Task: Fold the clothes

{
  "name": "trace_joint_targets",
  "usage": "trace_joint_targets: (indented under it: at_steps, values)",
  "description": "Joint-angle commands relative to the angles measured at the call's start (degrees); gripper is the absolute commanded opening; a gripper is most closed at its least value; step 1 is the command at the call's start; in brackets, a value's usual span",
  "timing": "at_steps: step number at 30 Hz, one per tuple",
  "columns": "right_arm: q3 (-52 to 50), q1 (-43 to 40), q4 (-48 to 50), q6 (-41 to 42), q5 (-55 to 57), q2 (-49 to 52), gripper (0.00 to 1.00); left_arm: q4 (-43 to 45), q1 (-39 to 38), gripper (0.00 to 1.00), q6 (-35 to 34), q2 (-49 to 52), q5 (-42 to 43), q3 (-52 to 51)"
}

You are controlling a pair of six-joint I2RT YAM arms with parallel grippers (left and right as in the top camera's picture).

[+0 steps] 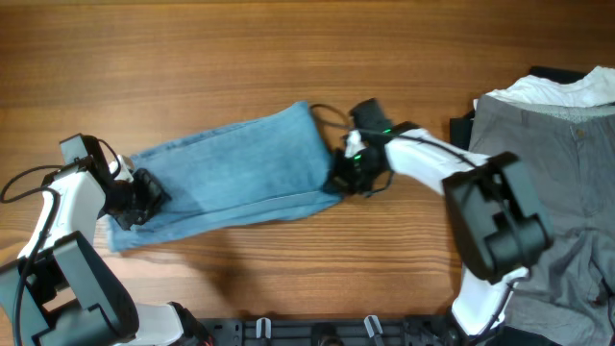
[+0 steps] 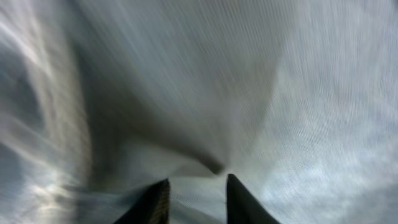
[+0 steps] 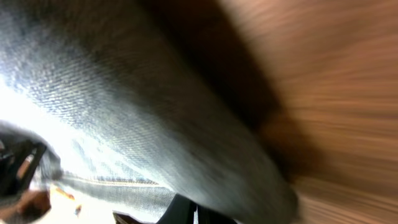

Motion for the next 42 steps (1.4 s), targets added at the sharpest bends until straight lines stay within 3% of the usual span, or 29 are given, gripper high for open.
trace_joint_targets:
  at_steps: [1,2,3,5,6,7,8,10,11,12,14,16,18,22,27,32,34,37,42]
  values:
    - [-0.8,-7.7,-3.4,-7.0,16.0,-5.7,0.09,0.9,-0.8,0.37,-0.5,-0.3,1.3,-0.2]
    - [-0.8,-9.2,-3.4,-11.8,15.8,-8.9,0.14,0.9,-1.5,0.46,-0.5,-0.3,2.1,-0.2]
    - [-0.5,-10.0,-2.7,-20.9,11.3,-12.5,0.27,1.1,-2.1,0.48,-0.5,-0.3,2.4,-0.2]
    - [-0.5,-9.9,-3.0,-28.5,5.4,-17.0,0.44,0.9,-2.6,0.47,-0.5,-0.3,2.5,-0.2]
    - [-0.5,-9.9,-3.1,-28.9,5.3,-18.9,0.59,0.9,-2.6,0.47,-0.5,-0.3,3.4,-0.2]
    - [-0.5,-9.9,-2.7,-28.8,5.2,-19.1,0.63,0.6,-2.6,0.38,-0.4,-0.4,5.4,-0.1]
    - [-0.5,-9.9,-2.5,-29.1,3.4,-19.0,0.63,-0.9,-2.6,0.26,0.0,-0.6,5.8,0.7]
    - [-0.5,-8.4,-2.1,-38.4,-8.5,-18.9,0.63,-4.6,-2.5,0.23,1.9,-2.1,2.9,3.6]
    - [-0.5,-6.6,-2.0,-41.2,-11.4,-18.9,0.6,-6.3,-2.0,0.25,1.9,-5.3,-2.5,5.7]
    - [-0.5,-5.3,-2.0,-40.5,-10.1,-18.8,0.58,-6.5,-1.4,0.33,1.9,-7.2,-3.7,6.3]
    - [-0.6,-1.8,-1.2,-27.3,0.7,-17.9,0.54,-6.2,2.1,0.73,1.9,-11.7,-4.3,6.5]
    - [-0.6,1.7,2.1,-20.7,2.7,-14.2,0.51,-7.7,7.4,0.88,0.5,-12.4,-4.3,6.3]
    - [-0.6,4.1,5.5,-16.3,0.5,-8.2,0.5,-8.7,12.0,0.95,-2.0,-9.7,-3.9,5.7]
    - [-0.6,4.9,13.9,-10.9,-11.0,2.9,0.5,-8.8,15.1,0.91,1.3,0.1,2.8,5.6]
    - [-0.6,4.3,15.3,-9.8,-10.3,4.2,0.55,-4.6,14.8,0.84,5.9,13.4,1.2,5.6]
    - [-0.6,-3.4,14.4,-9.6,-7.8,4.2,0.55,-3.3,14.4,0.68,10.2,14.9,10.6,5.6]
    - [-0.6,-7.3,13.7,-9.9,-8.6,4.2,0.55,-3.1,12.6,0.7,11.6,14.9,12.9,5.6]
    - [-0.2,-12.5,11.1,-16.7,-10.2,2.4,0.55,-2.4,8.4,0.75,12.0,14.9,12.7,5.6]
    - [-0.1,-15.4,6.3,-21.8,-6.5,-9.2,0.57,-2.4,-0.4,0.8,13.7,14.9,12.7,5.6]
